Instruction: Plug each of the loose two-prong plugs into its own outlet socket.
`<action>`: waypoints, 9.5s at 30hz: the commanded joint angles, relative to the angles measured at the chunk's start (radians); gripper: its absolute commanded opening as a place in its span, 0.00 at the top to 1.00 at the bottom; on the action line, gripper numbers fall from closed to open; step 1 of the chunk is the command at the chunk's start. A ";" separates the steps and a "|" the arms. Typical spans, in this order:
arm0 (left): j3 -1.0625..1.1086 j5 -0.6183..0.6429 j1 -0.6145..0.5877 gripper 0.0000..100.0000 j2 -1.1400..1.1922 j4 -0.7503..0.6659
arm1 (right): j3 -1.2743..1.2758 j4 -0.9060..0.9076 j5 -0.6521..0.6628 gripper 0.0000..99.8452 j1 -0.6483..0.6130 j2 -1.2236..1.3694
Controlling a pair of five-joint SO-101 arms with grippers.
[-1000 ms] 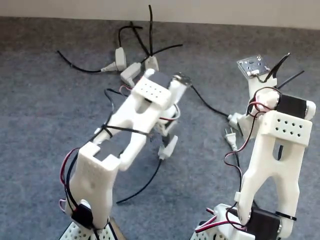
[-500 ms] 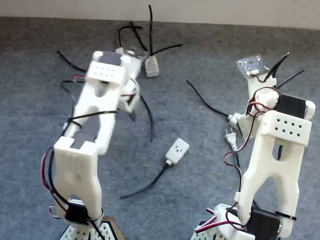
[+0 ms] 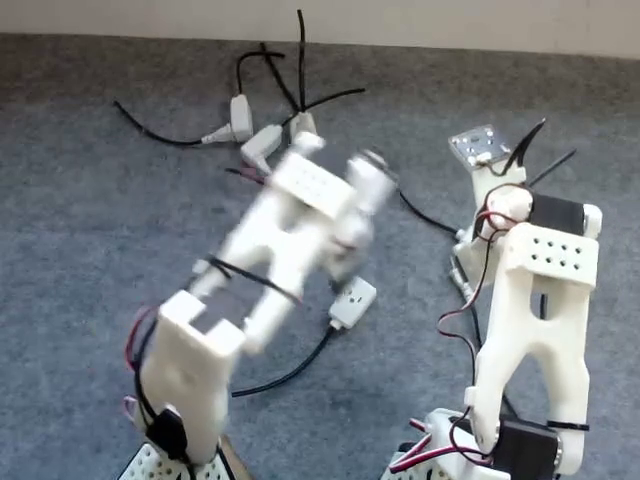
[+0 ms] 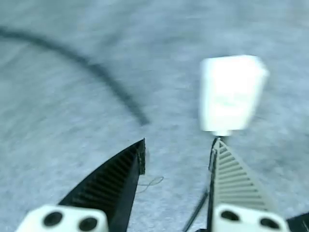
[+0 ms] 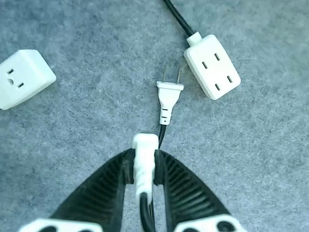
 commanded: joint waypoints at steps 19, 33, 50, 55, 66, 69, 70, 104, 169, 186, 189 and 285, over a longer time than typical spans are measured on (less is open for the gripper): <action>-0.156 0.005 -0.205 0.78 0.091 -0.009 | 0.051 -0.076 0.011 0.99 0.021 -0.048; -0.179 -0.150 -0.615 0.78 0.070 -0.055 | 0.044 -0.076 0.011 0.99 0.015 -0.041; -0.168 0.032 -0.088 0.78 0.300 -0.071 | 0.051 -0.076 0.011 0.99 0.035 -0.048; -0.232 0.035 -0.077 0.78 0.355 -0.081 | 0.053 -0.076 0.058 0.99 0.059 -0.047; -0.160 0.149 0.085 0.78 0.159 0.009 | 0.053 -0.125 0.089 0.99 0.168 -0.041; -0.062 0.149 0.168 0.78 0.059 0.009 | 0.053 -0.125 0.089 0.99 0.173 -0.041; -0.031 0.149 0.193 0.78 0.021 0.009 | 0.053 -0.125 0.089 0.99 0.173 -0.041; 0.077 -0.158 0.239 0.77 0.088 -0.143 | 0.053 -0.125 0.124 0.99 0.173 -0.041; 0.117 -0.198 0.259 0.87 0.113 -0.330 | 0.054 -0.196 0.138 0.99 0.220 -0.039; 0.094 -0.199 -0.004 0.96 0.113 -0.566 | 0.053 -0.202 0.137 0.99 0.225 -0.048; 0.030 -0.199 -0.038 0.96 0.151 -0.569 | 0.051 -0.196 0.137 0.99 0.225 -0.048; 0.978 -0.164 -0.713 0.74 -0.509 -0.855 | -1.036 0.153 -0.023 0.99 -0.358 1.029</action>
